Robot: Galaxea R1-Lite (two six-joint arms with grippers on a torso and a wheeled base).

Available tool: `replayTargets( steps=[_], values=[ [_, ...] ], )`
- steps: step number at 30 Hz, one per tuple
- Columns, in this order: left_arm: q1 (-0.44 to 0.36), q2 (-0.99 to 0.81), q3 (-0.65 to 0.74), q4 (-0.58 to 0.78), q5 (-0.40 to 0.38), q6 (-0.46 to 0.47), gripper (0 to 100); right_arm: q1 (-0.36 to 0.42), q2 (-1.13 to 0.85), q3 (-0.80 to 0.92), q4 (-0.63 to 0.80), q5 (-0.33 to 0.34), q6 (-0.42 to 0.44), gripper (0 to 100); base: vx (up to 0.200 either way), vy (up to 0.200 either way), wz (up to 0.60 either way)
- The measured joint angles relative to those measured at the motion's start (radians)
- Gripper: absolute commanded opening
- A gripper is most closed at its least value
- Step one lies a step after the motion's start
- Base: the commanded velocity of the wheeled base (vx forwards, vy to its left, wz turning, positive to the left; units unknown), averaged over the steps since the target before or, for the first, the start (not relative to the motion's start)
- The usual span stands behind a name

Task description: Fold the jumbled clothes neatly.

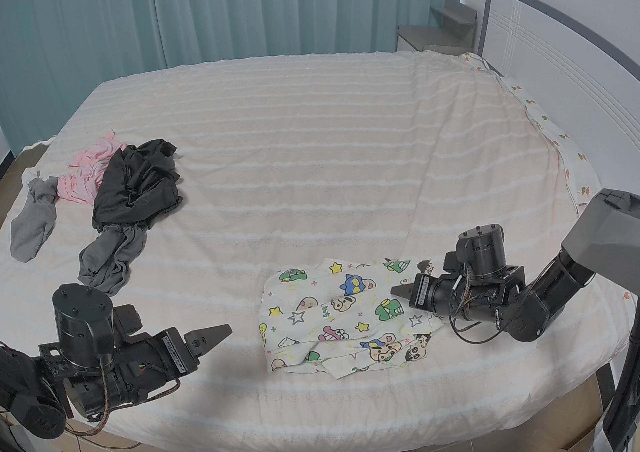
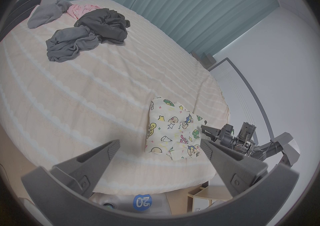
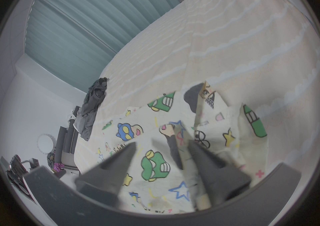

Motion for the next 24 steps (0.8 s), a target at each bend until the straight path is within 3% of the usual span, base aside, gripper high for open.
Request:
replayTargets(
  steps=[24],
  values=[
    [0.000,0.001,0.000,0.000,0.000,0.000,100,-0.025,-0.155,0.246,-0.007,0.007,-0.010,0,0.000,0.000,0.00]
  ],
)
